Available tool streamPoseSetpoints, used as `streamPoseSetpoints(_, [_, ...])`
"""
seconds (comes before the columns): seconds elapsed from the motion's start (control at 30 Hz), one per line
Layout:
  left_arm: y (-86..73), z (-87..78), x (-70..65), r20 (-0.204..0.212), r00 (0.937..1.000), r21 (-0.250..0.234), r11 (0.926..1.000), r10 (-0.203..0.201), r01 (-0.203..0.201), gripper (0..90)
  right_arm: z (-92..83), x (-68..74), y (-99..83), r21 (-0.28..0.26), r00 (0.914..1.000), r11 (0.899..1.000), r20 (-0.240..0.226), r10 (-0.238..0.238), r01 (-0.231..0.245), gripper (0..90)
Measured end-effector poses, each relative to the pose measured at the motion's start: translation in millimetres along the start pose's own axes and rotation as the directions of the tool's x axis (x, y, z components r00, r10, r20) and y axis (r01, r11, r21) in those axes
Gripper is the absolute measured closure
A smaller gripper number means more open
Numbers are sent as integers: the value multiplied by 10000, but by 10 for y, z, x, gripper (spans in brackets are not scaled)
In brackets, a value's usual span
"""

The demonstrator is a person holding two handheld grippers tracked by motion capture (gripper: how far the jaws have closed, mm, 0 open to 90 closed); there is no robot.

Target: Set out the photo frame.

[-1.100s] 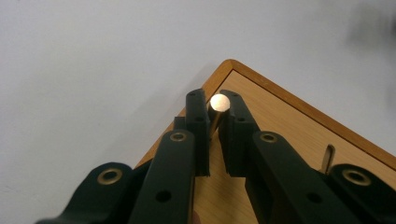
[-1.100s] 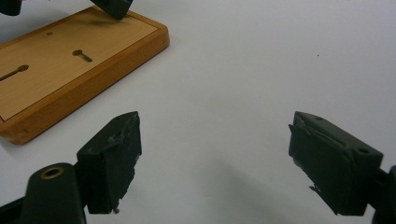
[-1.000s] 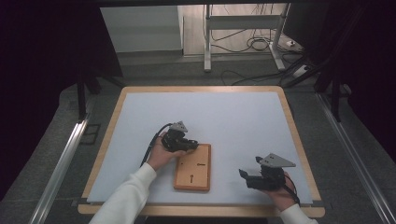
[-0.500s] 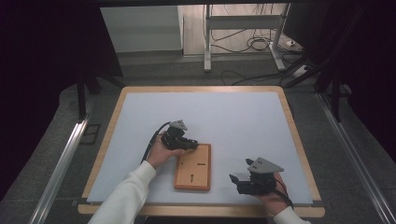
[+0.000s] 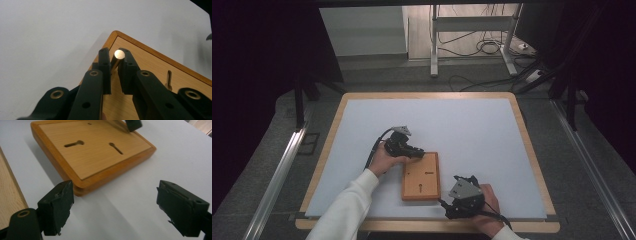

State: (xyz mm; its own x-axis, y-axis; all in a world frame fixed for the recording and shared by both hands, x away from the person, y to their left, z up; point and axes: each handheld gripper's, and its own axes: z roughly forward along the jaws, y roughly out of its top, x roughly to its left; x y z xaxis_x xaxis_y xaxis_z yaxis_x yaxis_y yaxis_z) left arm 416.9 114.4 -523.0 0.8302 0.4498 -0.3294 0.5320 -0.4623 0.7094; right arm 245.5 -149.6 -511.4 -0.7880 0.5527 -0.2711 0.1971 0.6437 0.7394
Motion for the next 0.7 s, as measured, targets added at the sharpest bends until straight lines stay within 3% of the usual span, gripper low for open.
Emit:
streamPoseSetpoints(0.03, [0, 0, 0, 0, 10000, 0, 10000, 0, 0, 812, 0, 0, 0, 0, 10000, 10000, 0, 0, 0, 145])
streamPoseSetpoints(0.07, [0, 0, 12, 73, 10000, 0, 10000, -30, 30, 812, 61, 69, 30, 197, 9990, 9989, 101, -429, 427, 132])
streamPoseSetpoints(0.1, [0, 0, 12, 73, 10000, 0, 10000, -30, 30, 812, 61, 69, 30, 197, 9990, 9989, 101, -429, 427, 132])
streamPoseSetpoints(0.13, [2, 1, 21, 122, 9999, -21, 10000, -71, 71, 812, 117, 122, 53, 360, 9965, 9960, 166, -823, 817, 127])
streamPoseSetpoints(0.2, [5, 0, 30, 174, 9998, -1, 10000, -82, 82, 813, 137, 142, 61, 405, 9954, 9948, 174, -938, 930, 124])
streamPoseSetpoints(0.27, [3, 0, 48, 283, 9995, -18, 9999, -144, 144, 812, 219, 223, 100, 602, 9897, 9885, 282, -1405, 1386, 123])
streamPoseSetpoints(0.6, [-7, 2, 53, 328, 9992, -81, 9997, -246, 249, 811, 398, 336, 181, 828, 9750, 9765, 841, -2057, 1989, 136])
streamPoseSetpoints(0.63, [-10, 1, 55, 297, 9991, -129, 9994, -305, 309, 811, 407, 346, 186, 772, 9719, 9747, 930, -2163, 2095, 143])
streamPoseSetpoints(0.67, [-10, 1, 48, 184, 9994, -171, 9994, -305, 308, 818, 414, 369, 204, 655, 9631, 9710, 1277, -2369, 2301, 164])
streamPoseSetpoints(0.7, [-10, 1, 48, 184, 9994, -171, 9994, -305, 308, 821, 414, 369, 204, 655, 9631, 9710, 1277, -2369, 2301, 164])
